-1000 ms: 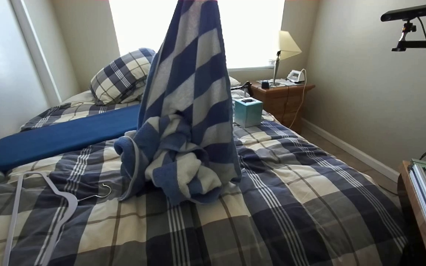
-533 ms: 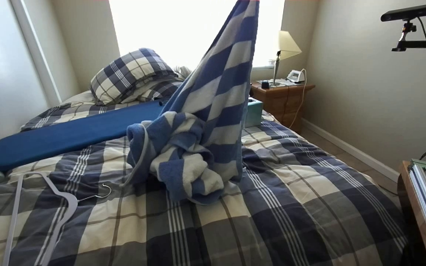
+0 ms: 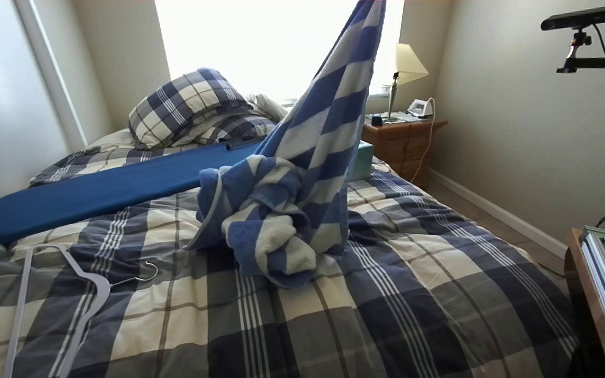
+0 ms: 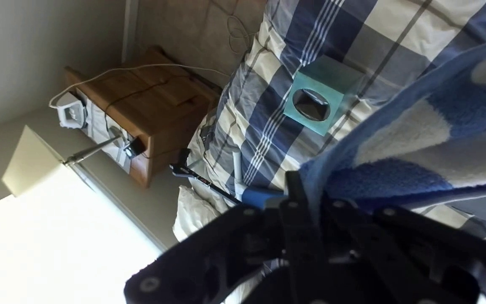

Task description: Move the towel to the right

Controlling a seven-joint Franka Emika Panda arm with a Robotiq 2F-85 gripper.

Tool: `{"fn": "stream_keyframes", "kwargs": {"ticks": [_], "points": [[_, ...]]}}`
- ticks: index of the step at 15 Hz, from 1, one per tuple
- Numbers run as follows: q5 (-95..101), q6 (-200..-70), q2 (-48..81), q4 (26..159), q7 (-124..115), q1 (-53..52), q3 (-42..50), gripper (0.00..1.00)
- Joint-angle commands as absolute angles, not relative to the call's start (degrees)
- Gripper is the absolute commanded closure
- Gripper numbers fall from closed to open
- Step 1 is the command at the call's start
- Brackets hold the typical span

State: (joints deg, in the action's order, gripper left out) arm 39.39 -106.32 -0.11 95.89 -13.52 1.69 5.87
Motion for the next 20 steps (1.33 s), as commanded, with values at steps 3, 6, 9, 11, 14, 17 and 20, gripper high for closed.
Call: {"fn": "stream_keyframes", "kwargs": {"ticks": [3,6,9,11,14,17,20], "points": [[45.3,-100.5,1.6,99.4,-15.7,4.8,7.3,0.99],[49.7,-100.2,3.8,102.8,-18.5,7.7,10.0,0.99],[54.3,-98.4,7.0,104.6,-21.2,9.6,12.1,0.99],[55.8,-98.6,8.9,105.7,-21.2,10.3,12.7,0.71],[52.9,-99.6,9.2,106.3,-18.3,10.3,12.0,0.57],[46.0,-92.8,7.4,104.9,-8.9,9.5,10.2,0.37],[40.9,-85.1,5.8,103.4,-1.3,9.0,9.2,0.16]]}}
